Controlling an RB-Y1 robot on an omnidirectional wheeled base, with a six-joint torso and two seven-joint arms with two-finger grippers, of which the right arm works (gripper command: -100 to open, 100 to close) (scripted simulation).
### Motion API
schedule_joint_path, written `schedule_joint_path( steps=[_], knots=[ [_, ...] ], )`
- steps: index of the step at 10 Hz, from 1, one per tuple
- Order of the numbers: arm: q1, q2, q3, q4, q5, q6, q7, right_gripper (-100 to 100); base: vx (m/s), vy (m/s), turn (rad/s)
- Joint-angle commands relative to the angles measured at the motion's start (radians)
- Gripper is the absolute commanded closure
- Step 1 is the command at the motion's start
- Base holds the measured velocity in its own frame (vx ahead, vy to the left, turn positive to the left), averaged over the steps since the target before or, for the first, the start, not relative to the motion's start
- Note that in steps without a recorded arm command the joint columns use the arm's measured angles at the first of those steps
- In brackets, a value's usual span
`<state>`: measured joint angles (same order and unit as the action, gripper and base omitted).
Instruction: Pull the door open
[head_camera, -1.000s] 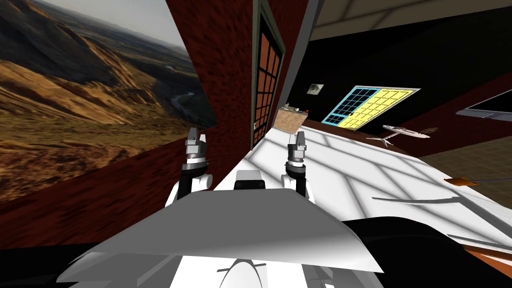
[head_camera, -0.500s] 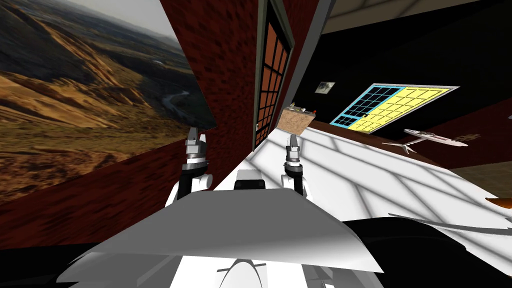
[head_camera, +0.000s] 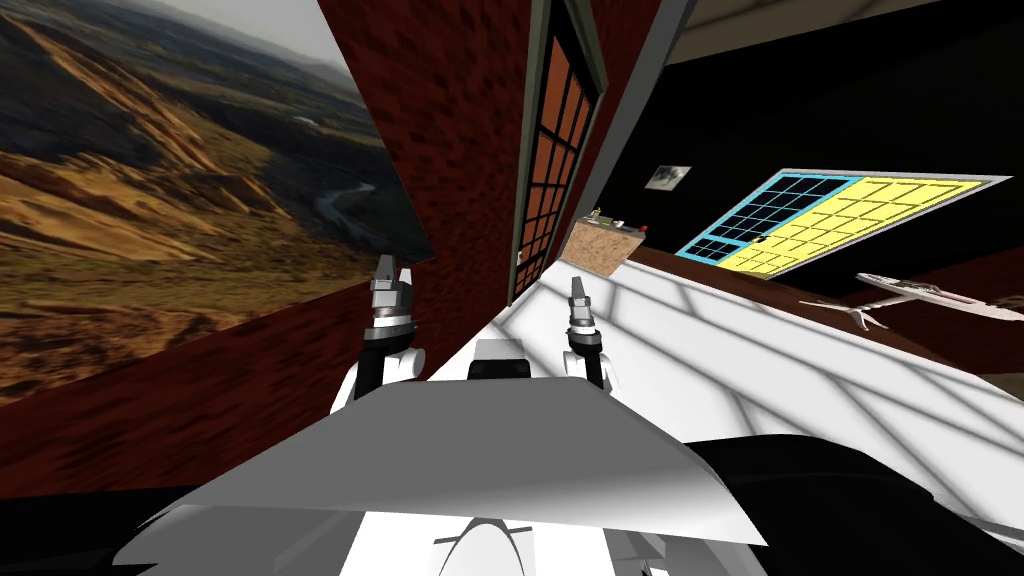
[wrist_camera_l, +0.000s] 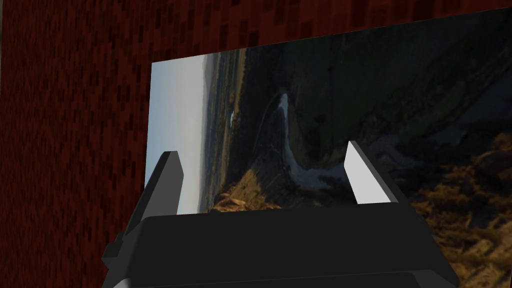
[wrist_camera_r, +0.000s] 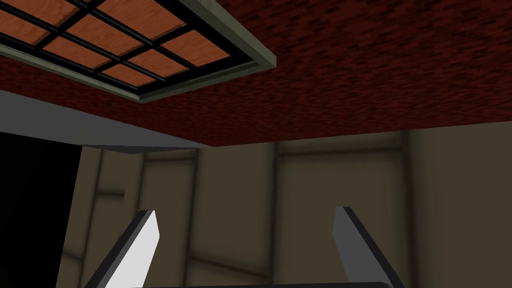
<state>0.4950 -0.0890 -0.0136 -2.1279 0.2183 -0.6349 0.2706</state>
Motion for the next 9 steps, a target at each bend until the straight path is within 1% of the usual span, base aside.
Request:
schedule_joint_path(
  steps=[1, 4, 5, 6, 7, 8, 9],
  knots=[
    [-0.005, -0.001, -0.005, 0.028, 0.012, -0.011, 0.020, -100, 0.113, -0.034, 0.081],
    [-0.017, -0.010, -0.027, 0.111, 0.051, -0.041, 0.078, -100, 0.145, -0.063, 0.163],
    [-0.019, -0.011, -0.031, 0.126, 0.057, -0.046, 0.088, -100, 0.157, -0.080, 0.093],
    [-0.023, -0.013, -0.039, 0.155, 0.071, -0.057, 0.109, -100, 0.142, -0.069, 0.166],
    [-0.025, -0.015, -0.043, 0.169, 0.078, -0.062, 0.119, -100, 0.127, -0.077, 0.126],
    [-0.029, -0.016, -0.051, 0.200, 0.092, -0.073, 0.140, -100, 0.116, -0.084, 0.157],
    [-0.032, -0.017, -0.055, 0.215, 0.099, -0.078, 0.151, -100, 0.130, -0.066, 0.149]
  ],
)
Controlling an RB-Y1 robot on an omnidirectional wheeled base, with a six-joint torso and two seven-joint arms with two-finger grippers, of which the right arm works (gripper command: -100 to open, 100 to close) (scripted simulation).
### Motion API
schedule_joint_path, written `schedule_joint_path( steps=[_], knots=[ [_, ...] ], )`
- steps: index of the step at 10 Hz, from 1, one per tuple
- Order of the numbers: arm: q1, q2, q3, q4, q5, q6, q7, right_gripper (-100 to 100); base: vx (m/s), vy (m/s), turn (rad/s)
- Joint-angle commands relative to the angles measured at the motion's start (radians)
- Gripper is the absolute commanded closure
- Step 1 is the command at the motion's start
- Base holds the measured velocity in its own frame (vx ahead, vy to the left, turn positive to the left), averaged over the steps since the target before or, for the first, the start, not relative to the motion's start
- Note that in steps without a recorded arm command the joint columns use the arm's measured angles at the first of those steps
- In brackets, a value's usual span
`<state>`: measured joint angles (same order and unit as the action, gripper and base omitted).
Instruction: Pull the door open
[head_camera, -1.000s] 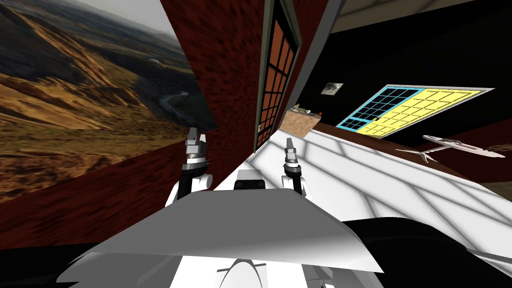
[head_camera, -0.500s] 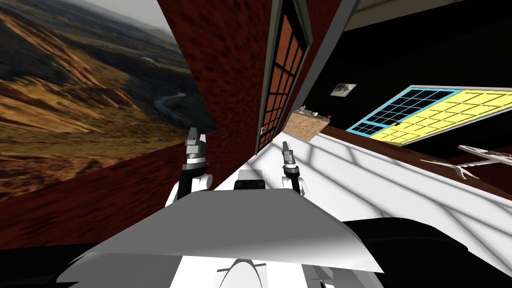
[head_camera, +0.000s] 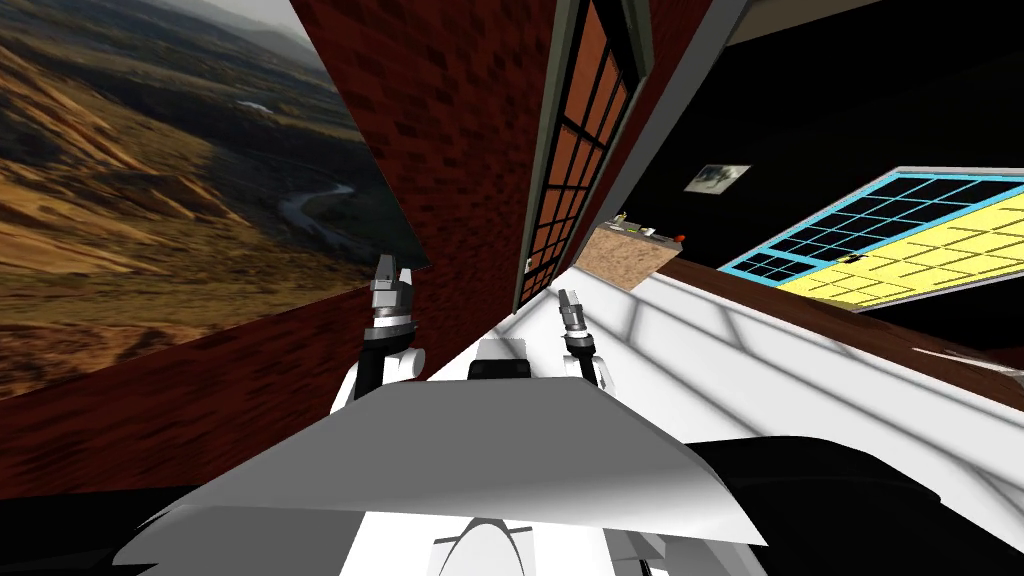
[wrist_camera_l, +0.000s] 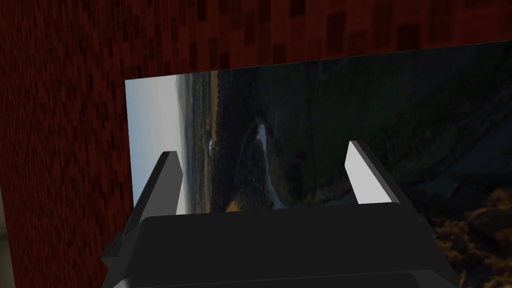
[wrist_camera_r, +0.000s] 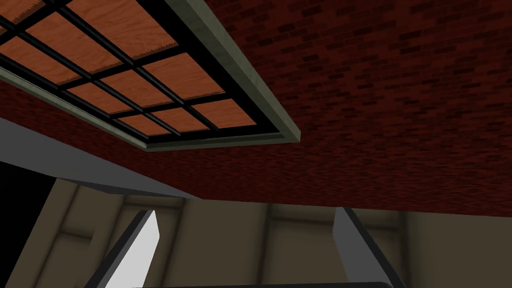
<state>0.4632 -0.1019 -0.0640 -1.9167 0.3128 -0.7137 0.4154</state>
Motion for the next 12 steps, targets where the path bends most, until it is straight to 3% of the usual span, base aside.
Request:
schedule_joint_path(
  steps=[1, 7, 12],
  knots=[
    [-0.004, -0.005, -0.013, 0.035, 0.019, -0.011, 0.028, -100, 0.136, -0.074, 0.140],
    [-0.020, -0.008, -0.042, 0.145, 0.071, -0.051, 0.106, -100, 0.107, -0.069, 0.118],
    [-0.038, -0.005, -0.076, 0.273, 0.131, -0.097, 0.196, -100, 0.125, -0.090, 0.154]
  ],
)
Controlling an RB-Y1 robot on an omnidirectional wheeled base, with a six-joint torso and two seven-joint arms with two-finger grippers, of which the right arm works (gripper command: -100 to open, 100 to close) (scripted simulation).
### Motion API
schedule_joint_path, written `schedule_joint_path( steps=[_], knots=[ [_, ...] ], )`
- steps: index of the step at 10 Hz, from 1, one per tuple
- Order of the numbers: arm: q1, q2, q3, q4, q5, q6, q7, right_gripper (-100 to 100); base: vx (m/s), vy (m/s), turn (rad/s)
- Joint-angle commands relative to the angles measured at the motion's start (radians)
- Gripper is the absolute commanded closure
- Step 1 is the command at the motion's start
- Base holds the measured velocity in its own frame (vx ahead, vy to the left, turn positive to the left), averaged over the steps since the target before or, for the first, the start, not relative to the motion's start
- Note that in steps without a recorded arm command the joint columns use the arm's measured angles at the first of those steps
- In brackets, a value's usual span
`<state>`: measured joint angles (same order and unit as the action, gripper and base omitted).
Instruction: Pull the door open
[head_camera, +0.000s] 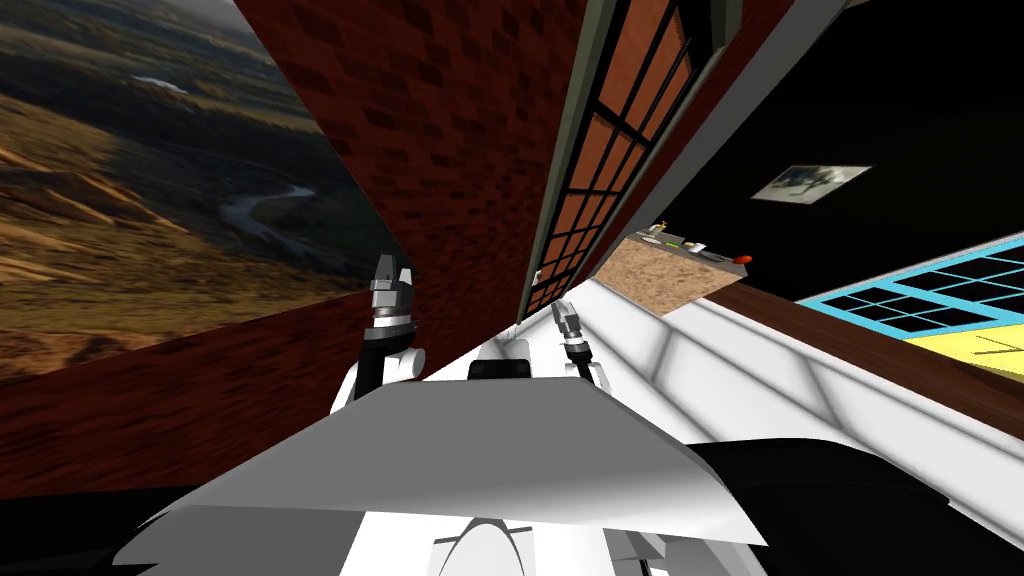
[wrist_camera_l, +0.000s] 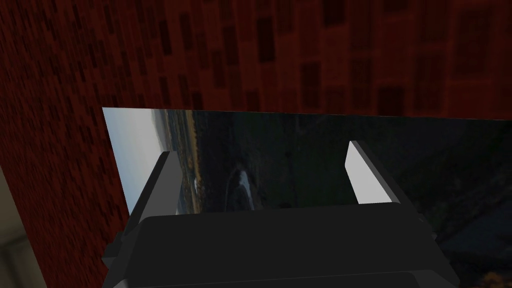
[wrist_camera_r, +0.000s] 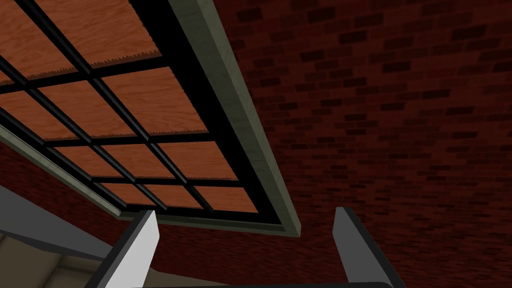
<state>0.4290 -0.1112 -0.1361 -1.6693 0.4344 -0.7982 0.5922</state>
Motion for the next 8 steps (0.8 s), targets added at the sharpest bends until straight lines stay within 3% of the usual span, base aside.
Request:
schedule_joint_path(
  steps=[1, 8],
  knots=[
    [-0.006, 0.004, -0.008, 0.042, 0.016, -0.018, 0.030, -100, 0.114, -0.102, 0.100],
    [-0.024, 0.013, -0.042, 0.167, 0.075, -0.064, 0.119, -100, 0.083, -0.085, 0.113]
  ],
)
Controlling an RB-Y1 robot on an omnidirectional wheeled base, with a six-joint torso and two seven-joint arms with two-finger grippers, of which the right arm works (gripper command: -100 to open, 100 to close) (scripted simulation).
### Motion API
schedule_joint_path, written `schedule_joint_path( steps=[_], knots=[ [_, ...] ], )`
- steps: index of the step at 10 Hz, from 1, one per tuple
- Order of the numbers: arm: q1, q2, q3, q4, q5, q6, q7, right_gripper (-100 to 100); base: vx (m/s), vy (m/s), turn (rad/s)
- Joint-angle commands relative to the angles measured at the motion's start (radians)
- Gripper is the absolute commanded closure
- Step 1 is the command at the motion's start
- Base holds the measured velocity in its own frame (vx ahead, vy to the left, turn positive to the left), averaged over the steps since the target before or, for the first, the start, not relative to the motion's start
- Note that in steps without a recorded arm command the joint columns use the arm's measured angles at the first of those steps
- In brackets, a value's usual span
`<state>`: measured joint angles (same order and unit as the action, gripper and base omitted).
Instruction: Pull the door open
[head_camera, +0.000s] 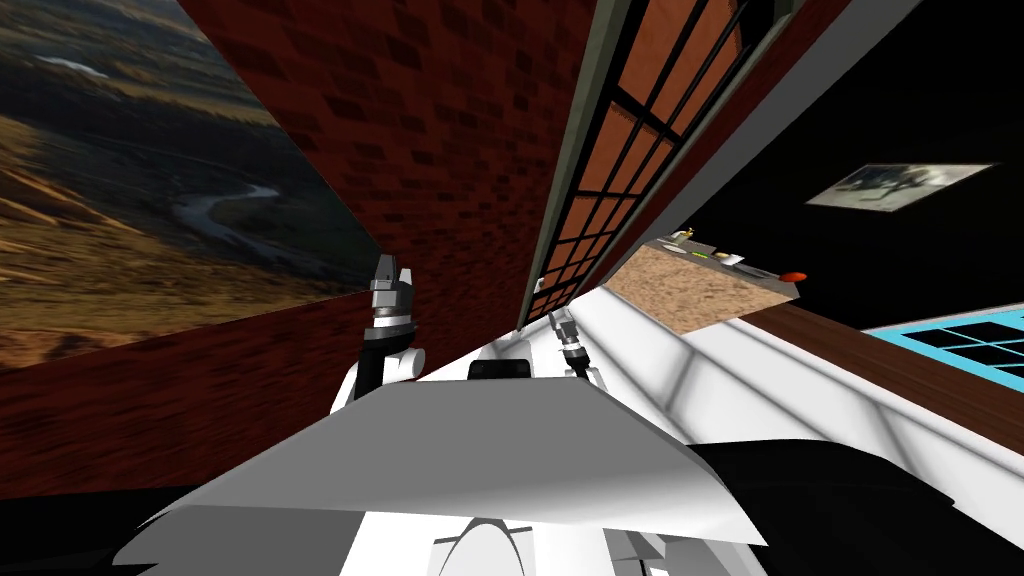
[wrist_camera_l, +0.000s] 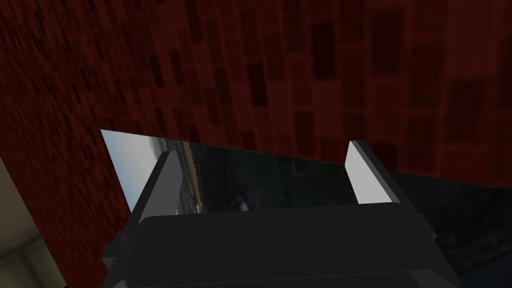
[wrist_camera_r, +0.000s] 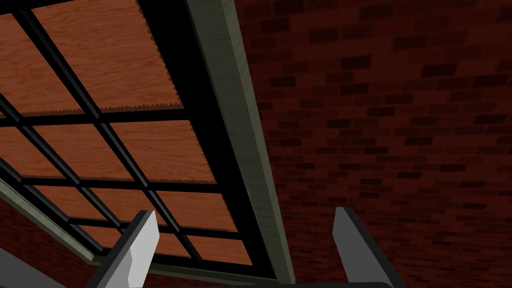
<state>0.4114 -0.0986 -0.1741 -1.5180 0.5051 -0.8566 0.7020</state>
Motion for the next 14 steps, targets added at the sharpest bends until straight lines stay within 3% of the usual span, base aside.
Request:
schedule_joint_path(
  steps=[1, 9, 14],
  knots=[
    [-0.008, 0.001, -0.008, 0.031, 0.012, -0.011, 0.020, -100, 0.076, -0.070, 0.105],
    [-0.030, 0.023, -0.050, 0.188, 0.085, -0.068, 0.130, -100, 0.085, -0.104, 0.116],
    [-0.046, 0.048, -0.079, 0.299, 0.137, -0.108, 0.208, -100, 0.098, -0.126, 0.138]
  ],
)
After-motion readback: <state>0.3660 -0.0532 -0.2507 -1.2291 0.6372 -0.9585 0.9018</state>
